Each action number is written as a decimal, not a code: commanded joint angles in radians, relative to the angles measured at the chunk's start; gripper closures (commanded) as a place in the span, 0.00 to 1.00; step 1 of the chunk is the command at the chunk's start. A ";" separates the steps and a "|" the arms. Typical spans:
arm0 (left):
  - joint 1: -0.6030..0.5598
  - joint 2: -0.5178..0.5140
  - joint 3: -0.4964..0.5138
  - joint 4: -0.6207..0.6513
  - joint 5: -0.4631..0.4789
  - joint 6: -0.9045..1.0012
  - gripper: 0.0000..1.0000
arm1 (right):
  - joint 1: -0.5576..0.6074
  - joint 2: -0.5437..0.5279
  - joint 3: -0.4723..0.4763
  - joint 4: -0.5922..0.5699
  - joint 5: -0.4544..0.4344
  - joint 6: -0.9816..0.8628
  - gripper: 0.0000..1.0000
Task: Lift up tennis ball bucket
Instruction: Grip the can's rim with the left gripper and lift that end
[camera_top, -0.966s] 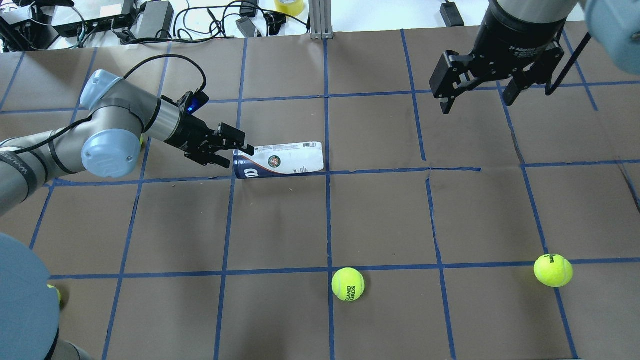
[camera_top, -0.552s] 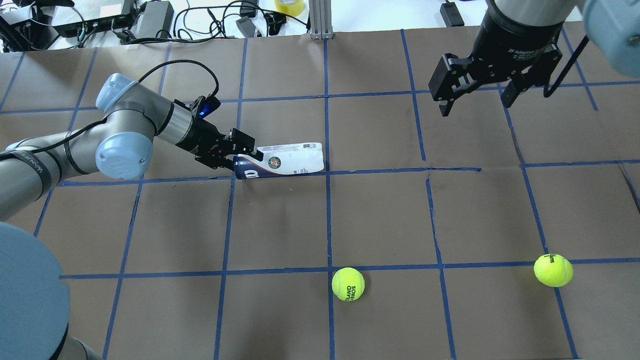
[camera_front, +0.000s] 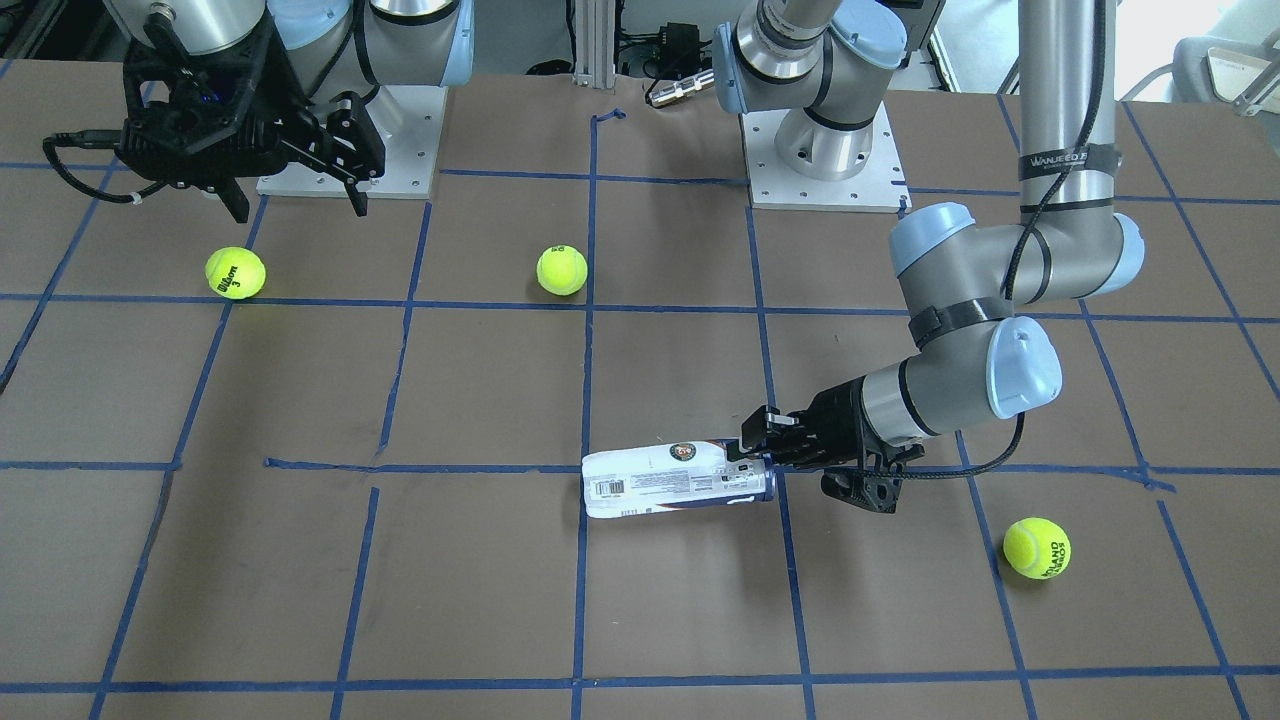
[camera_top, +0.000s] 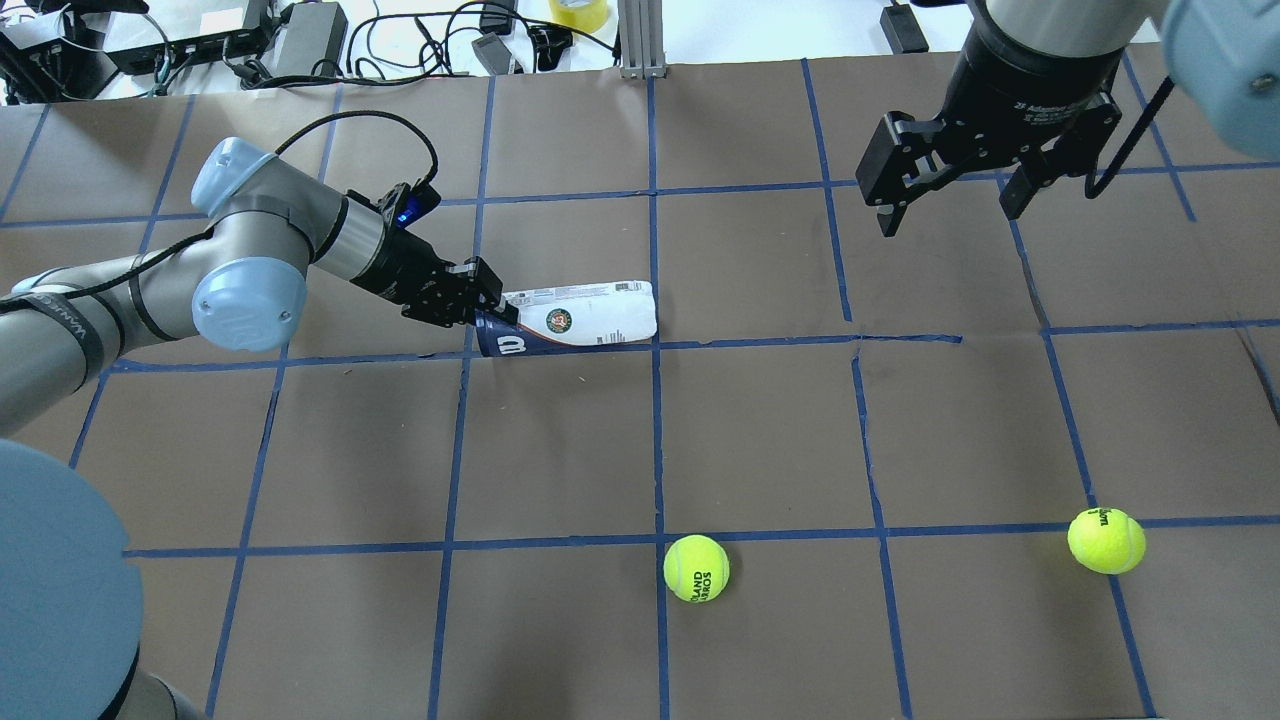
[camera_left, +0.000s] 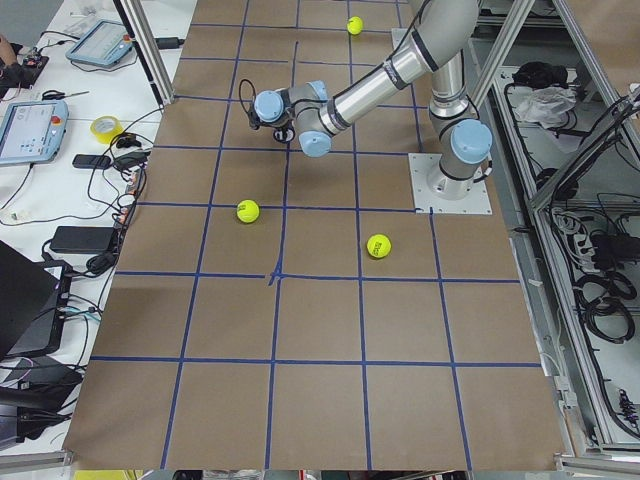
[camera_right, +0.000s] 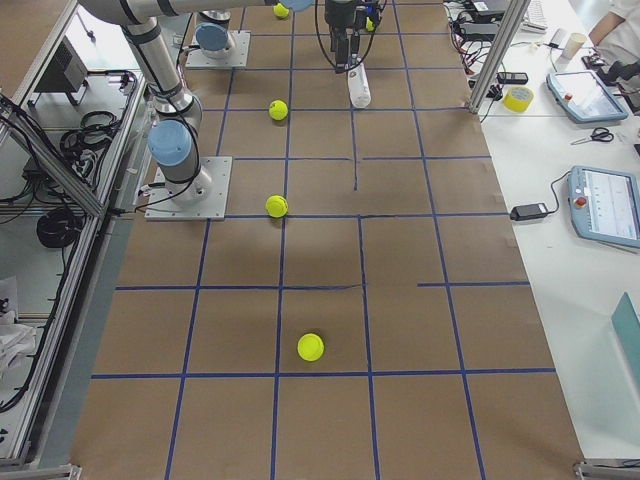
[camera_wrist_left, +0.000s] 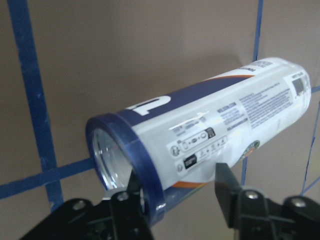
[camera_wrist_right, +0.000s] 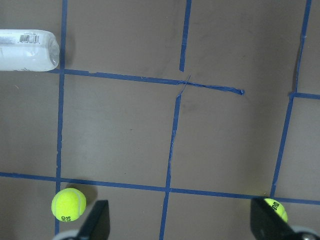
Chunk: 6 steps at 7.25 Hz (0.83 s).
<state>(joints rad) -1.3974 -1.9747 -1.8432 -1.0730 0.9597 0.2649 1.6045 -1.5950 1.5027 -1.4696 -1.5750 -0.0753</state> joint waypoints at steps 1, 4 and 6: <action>-0.002 0.008 0.083 -0.013 0.045 -0.082 1.00 | 0.000 0.000 0.001 0.002 -0.002 0.002 0.00; -0.029 0.046 0.171 -0.015 0.117 -0.198 1.00 | 0.000 0.000 0.008 0.000 0.000 0.000 0.00; -0.109 0.053 0.286 -0.100 0.262 -0.230 1.00 | -0.005 0.000 0.010 0.002 -0.002 -0.003 0.00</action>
<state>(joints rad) -1.4603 -1.9284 -1.6276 -1.1125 1.1388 0.0591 1.6029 -1.5954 1.5111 -1.4693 -1.5764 -0.0765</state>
